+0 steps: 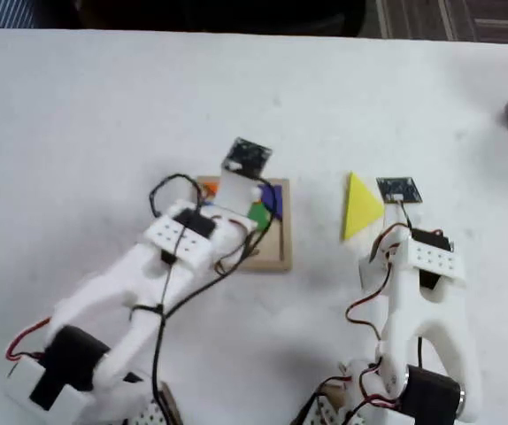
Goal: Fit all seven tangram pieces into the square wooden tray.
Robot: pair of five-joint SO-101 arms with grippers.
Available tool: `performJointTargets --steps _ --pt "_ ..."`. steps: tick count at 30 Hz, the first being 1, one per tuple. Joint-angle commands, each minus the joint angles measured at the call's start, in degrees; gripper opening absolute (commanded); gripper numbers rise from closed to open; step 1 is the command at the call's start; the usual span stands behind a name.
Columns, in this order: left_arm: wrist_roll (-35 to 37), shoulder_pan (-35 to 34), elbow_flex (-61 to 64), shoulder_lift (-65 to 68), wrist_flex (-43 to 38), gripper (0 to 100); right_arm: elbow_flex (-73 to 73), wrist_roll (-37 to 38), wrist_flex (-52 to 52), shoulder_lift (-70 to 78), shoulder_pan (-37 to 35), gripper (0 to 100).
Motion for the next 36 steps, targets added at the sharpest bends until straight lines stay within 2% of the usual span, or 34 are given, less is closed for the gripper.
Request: performJointTargets --steps 1,7,12,27,36 --pt "0.62 -2.59 -2.81 3.65 2.64 2 -0.26 0.79 -0.84 -1.98 0.13 1.8" --pt "0.62 -4.0 -12.75 14.46 10.37 2 -0.26 0.79 -0.84 -1.98 0.13 1.8" --pt "0.53 -2.24 -14.15 15.78 10.55 2 -0.26 0.79 -0.84 -1.98 0.13 1.8" --pt "0.53 8.84 -13.98 16.13 0.0 2 -0.26 0.79 -0.84 -1.98 0.13 1.8" --pt "0.53 9.89 -13.71 16.31 -7.91 2 -0.26 0.79 -0.84 -1.98 0.13 1.8"
